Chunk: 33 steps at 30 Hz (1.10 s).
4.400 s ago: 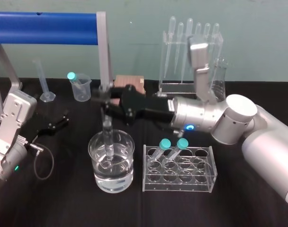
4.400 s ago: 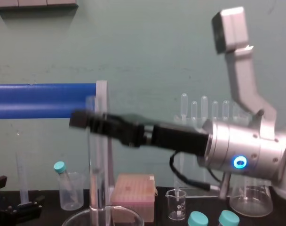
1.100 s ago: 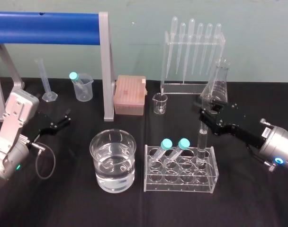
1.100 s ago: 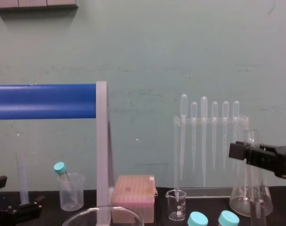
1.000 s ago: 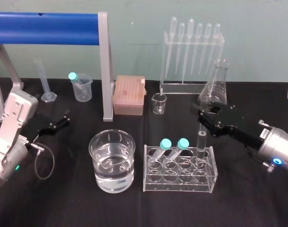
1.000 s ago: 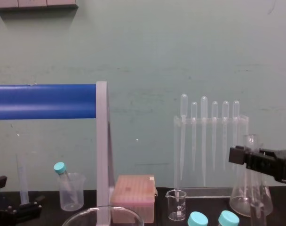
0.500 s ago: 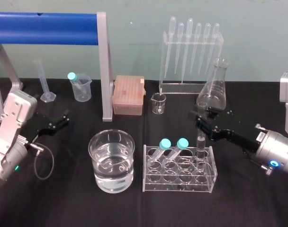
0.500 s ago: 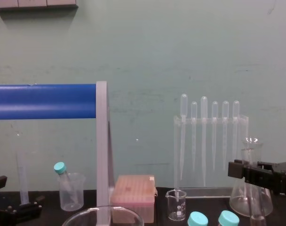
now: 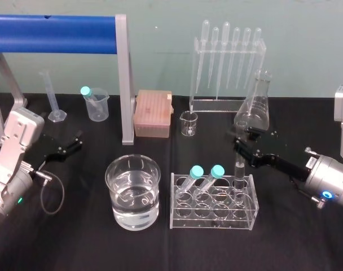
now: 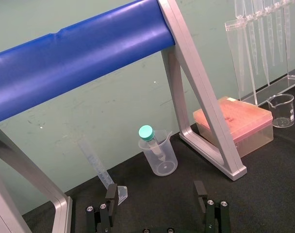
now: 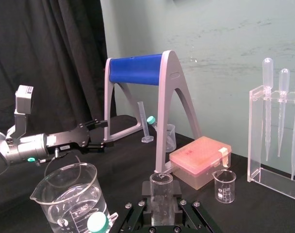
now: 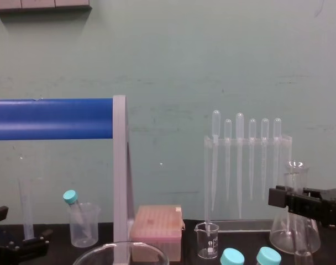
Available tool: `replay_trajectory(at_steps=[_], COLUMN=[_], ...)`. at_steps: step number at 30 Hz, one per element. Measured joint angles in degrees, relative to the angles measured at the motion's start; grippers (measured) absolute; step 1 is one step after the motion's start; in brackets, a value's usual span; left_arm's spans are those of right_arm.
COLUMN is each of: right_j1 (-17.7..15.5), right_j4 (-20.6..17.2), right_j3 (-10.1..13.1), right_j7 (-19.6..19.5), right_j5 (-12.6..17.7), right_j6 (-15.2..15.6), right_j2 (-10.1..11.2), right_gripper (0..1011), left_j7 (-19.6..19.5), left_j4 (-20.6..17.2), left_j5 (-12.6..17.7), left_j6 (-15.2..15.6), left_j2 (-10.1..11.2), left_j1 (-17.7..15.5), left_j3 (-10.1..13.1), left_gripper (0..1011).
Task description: Hold the test tube with one hand and immerse one end into the beaker, then return it to the test tube rack.
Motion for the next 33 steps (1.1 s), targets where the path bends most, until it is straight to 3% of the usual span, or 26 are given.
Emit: replay_trajectory(at_steps=[9,23,28,33], right_j1=[-0.04,-0.06,-0.06,-0.06], right_j4=[-0.05,-0.07,-0.07,-0.06], right_j3=[0.05,0.06,0.06,0.06], right_j7=[0.01,0.02,0.01,0.01], right_j5=[0.03,0.08,0.08,0.08], right_j6=[-0.04,-0.11,-0.11,-0.11], right_j2=[0.01,0.01,0.01,0.01], right_gripper=[420,895,1004,1004], left_j7=[0.0,0.0,0.0,0.0], left_j4=[0.0,0.0,0.0,0.0], left_j5=[0.0,0.0,0.0,0.0], left_j6=[0.0,0.0,0.0,0.0], left_j2=[0.0,0.0,0.0,0.0], left_j1=[0.0,0.0,0.0,0.0], left_j3=[0.0,0.0,0.0,0.0], left_gripper=[1000,1000,1000,1000])
